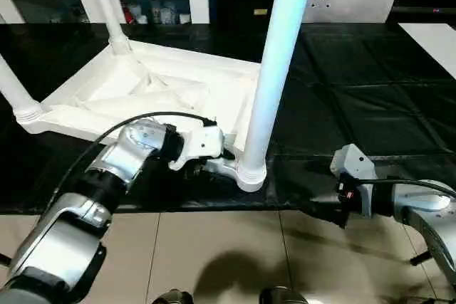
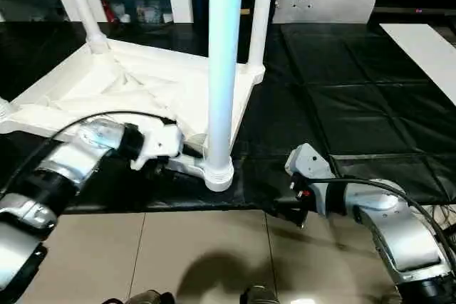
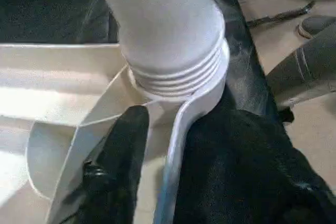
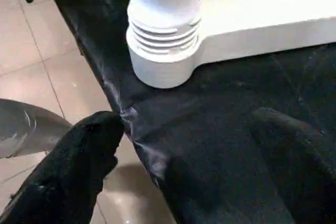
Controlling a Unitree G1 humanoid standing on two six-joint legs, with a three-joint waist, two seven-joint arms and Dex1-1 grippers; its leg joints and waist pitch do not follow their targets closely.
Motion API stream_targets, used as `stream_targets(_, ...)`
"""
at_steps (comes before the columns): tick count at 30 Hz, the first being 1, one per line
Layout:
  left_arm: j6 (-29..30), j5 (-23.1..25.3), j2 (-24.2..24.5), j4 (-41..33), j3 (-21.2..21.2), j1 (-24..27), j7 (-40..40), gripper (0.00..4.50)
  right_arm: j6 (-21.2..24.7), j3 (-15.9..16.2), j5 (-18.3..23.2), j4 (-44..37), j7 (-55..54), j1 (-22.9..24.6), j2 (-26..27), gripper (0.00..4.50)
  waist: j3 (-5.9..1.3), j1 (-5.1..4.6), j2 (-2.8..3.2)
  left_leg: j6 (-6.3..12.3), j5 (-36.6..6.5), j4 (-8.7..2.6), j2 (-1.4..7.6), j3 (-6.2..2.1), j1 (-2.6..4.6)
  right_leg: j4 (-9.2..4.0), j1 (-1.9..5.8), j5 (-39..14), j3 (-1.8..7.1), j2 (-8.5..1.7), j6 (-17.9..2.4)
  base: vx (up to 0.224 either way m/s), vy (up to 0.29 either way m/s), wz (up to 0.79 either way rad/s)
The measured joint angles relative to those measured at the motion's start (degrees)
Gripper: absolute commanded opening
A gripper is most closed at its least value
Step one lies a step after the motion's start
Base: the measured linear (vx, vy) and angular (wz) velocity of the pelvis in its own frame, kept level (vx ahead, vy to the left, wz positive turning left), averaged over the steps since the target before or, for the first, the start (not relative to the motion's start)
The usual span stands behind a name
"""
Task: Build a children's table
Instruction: Rotate table base
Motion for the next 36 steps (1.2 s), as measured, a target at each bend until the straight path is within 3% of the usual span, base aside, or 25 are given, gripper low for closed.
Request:
stream_targets(9, -3.6, 3.4, -0.9, 9.3, 0.0, -3.5, 3.7, 1.62, 1.0, 0.3, 1.4, -1.5, 2.1, 0.4, -0.1, 4.5, -0.01, 0.11, -0.01, 0.01, 0.0, 0.03, 0.0, -0.01, 0.0, 0.0, 0.04, 0.1, -0.02, -0.01, -0.1, 0.0, 0.0, 0.0)
stream_targets(11, -4.7, 4.1, -1.6, 11.4, -0.2, -4.4, 4.5, 1.62, 1.3, 0.4, 1.8, -1.6, 2.1, 0.6, -0.1, 4.5, -0.01, 0.15, -0.01, 0.01, 0.0, 0.03, 0.0, -0.01, 0.0, 0.0, 0.04, 0.1, -0.04, -0.01, -0.1, 0.0, 0.0, 0.0)
stream_targets(19, -5.8, 5.5, -2.1, 16.6, -0.1, -7.0, 5.3, 0.84, 2.2, 0.5, 2.2, -2.2, 2.5, 1.3, -0.5, 4.5, -0.01, 0.02, -0.01, 0.01, 0.0, 0.06, 0.0, -0.02, 0.03, 0.0, 0.05, 0.0, -0.04, -0.01, 0.0, 0.0, 0.0, 0.0)
stream_targets(23, -5.8, 5.7, -2.2, 17.9, 0.0, -7.8, 4.1, 0.44, 2.3, 0.6, 2.5, -3.1, 2.6, 1.3, -0.5, 4.5, -0.01, -0.04, -0.01, 0.01, 0.0, 0.06, 0.0, -0.02, 0.04, -0.02, 0.05, -0.1, -0.03, -0.01, 0.1, 0.0, 0.0, 0.0)
stream_targets(31, -3.1, 5.5, -2.3, 17.9, 0.0, -9.2, -3.7, 0.12, 2.3, 1.0, 2.7, -3.4, 3.2, 1.0, -0.5, 4.5, -0.01, -0.25, -0.01, 0.04, 0.0, -0.09, 0.01, 0.0, 0.08, -0.05, 0.01, 0.1, -0.1, -0.01, -0.2, 0.0, 0.0, 0.0)
stream_targets(36, -1.1, 6.3, -3.1, 18.0, -0.1, -9.9, -3.2, 0.02, 2.4, 1.0, 2.8, -3.4, 3.4, 0.9, -0.5, 4.5, -0.01, 0.0, -0.01, 0.05, 0.0, -0.09, 0.02, 0.0, 0.08, -0.06, 0.03, 0.1, -0.15, -0.03, -0.2, 0.0, 0.0, 0.0)
